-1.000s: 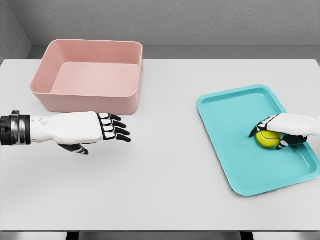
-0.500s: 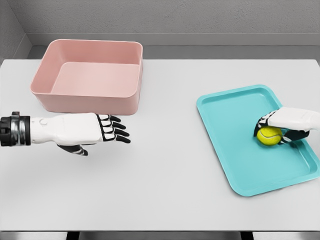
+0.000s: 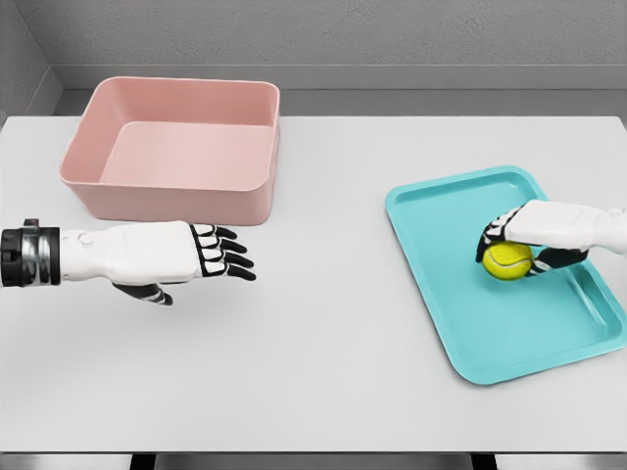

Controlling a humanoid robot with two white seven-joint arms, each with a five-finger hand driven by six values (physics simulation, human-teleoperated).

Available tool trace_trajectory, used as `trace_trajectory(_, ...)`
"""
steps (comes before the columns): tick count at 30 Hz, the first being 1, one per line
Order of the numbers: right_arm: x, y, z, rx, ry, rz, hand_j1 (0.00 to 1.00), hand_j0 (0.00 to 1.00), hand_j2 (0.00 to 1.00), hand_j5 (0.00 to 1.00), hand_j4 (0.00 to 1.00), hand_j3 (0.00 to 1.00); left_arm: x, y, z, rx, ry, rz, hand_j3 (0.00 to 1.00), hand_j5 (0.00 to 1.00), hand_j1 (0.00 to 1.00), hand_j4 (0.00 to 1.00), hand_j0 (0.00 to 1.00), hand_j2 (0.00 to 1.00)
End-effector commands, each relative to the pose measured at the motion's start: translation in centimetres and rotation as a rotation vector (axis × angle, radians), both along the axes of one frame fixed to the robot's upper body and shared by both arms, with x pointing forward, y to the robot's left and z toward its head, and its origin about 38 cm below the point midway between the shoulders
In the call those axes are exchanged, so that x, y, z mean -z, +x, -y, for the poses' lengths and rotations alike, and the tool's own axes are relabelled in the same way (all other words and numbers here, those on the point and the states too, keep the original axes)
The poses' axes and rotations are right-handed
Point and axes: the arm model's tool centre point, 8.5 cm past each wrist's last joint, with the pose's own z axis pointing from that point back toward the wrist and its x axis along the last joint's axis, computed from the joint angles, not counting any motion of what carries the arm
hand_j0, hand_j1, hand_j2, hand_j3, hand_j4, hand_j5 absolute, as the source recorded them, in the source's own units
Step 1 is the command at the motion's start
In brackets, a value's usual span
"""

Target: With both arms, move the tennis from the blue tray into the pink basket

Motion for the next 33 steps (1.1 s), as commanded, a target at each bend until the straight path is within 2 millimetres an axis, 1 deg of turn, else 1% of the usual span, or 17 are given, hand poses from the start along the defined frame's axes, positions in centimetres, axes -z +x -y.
trace_trajectory(1, -0.3, -0.1, -0.5, -0.01, 0.013, 0.003, 0.54, 0.54, 0.54, 0.54, 0.54, 0.54, -0.1, 0.0, 0.0, -0.002, -0.006, -0.003, 1.0, 1.0, 1.0, 1.0, 1.0, 1.0)
trace_trajectory(6, -0.8, -0.2, -1.7, -0.045, 0.028, 0.017, 0.54, 0.54, 0.54, 0.54, 0.54, 0.54, 0.0, 0.1, -0.1, -0.006, -0.001, -0.001, 1.0, 1.0, 1.0, 1.0, 1.0, 1.0)
trace_trajectory(7, -1.2, -0.1, -2.0, -0.052, 0.039, 0.025, 0.54, 0.54, 0.54, 0.54, 0.54, 0.54, 0.0, 0.2, -0.1, -0.006, -0.001, -0.001, 1.0, 1.0, 1.0, 1.0, 1.0, 1.0)
trace_trajectory(9, -1.4, -0.1, -2.4, -0.061, 0.048, 0.028, 0.54, 0.54, 0.54, 0.54, 0.54, 0.54, 0.0, 0.1, -0.2, -0.01, -0.001, -0.002, 1.0, 1.0, 1.0, 1.0, 1.0, 1.0)
trace_trajectory(11, -1.5, -0.2, -2.8, -0.073, 0.053, 0.03, 0.54, 0.54, 0.54, 0.54, 0.54, 0.54, -0.7, 0.3, -0.3, -0.014, -0.009, 0.015, 1.0, 1.0, 1.0, 1.0, 1.0, 1.0)
trace_trajectory(14, -1.5, -0.3, -3.7, -0.095, 0.066, 0.031, 0.54, 0.54, 0.54, 0.54, 0.54, 0.54, -0.7, 0.4, -0.3, -0.015, -0.01, 0.016, 1.0, 1.0, 1.0, 1.0, 1.0, 1.0)
trace_trajectory(15, -1.3, -0.2, -4.1, -0.1, 0.073, 0.029, 0.54, 0.54, 0.54, 0.54, 0.54, 0.54, -1.1, 0.4, -1.4, -0.038, 0.006, 0.025, 1.0, 1.0, 1.0, 1.0, 1.0, 1.0)
trace_trajectory(16, -1.4, -0.1, -4.2, -0.102, 0.075, 0.031, 0.54, 0.54, 0.54, 0.54, 0.54, 0.54, -1.2, 0.4, -1.3, -0.037, 0.002, 0.025, 1.0, 1.0, 1.0, 1.0, 1.0, 1.0)
trace_trajectory(17, -1.6, 0.2, -5.0, -0.116, 0.091, 0.043, 0.54, 0.54, 0.54, 0.54, 0.54, 0.54, -1.2, 0.4, -1.4, -0.039, 0.004, 0.025, 1.0, 1.0, 1.0, 1.0, 1.0, 1.0)
trace_trajectory(18, -1.6, 0.2, -5.4, -0.125, 0.093, 0.038, 0.54, 0.54, 0.54, 0.54, 0.54, 0.54, -1.2, 0.3, -1.3, -0.036, 0.0, 0.024, 1.0, 1.0, 1.0, 1.0, 1.0, 1.0)
trace_trajectory(19, -1.7, 0.2, -5.9, -0.137, 0.099, 0.043, 0.54, 0.54, 0.54, 0.54, 0.54, 0.54, -0.7, 0.1, -1.1, -0.033, -0.004, 0.01, 1.0, 1.0, 1.0, 1.0, 1.0, 1.0)
trace_trajectory(23, -1.6, 0.3, -6.7, -0.152, 0.116, 0.041, 0.54, 0.54, 0.54, 0.54, 0.54, 0.54, -0.5, 0.0, -1.2, -0.035, -0.003, 0.006, 1.0, 1.0, 1.0, 1.0, 1.0, 1.0)
trace_trajectory(28, -2.2, 0.4, -8.6, -0.196, 0.141, 0.056, 0.53, 0.53, 0.53, 0.53, 0.53, 0.53, -0.3, 0.0, -1.1, -0.034, -0.003, 0.002, 1.0, 1.0, 1.0, 1.0, 1.0, 1.0)
trace_trajectory(31, -2.1, 0.5, -9.7, -0.218, 0.155, 0.056, 0.53, 0.53, 0.53, 0.53, 0.53, 0.53, -0.5, 0.0, -1.4, -0.039, 0.003, 0.006, 1.0, 1.0, 1.0, 1.0, 1.0, 1.0)
trace_trajectory(33, -2.0, 0.6, -10.7, -0.235, 0.173, 0.054, 0.53, 0.53, 0.53, 0.53, 0.53, 0.53, -0.5, 0.0, -1.3, -0.036, 0.0, 0.007, 1.0, 1.0, 1.0, 1.0, 1.0, 1.0)
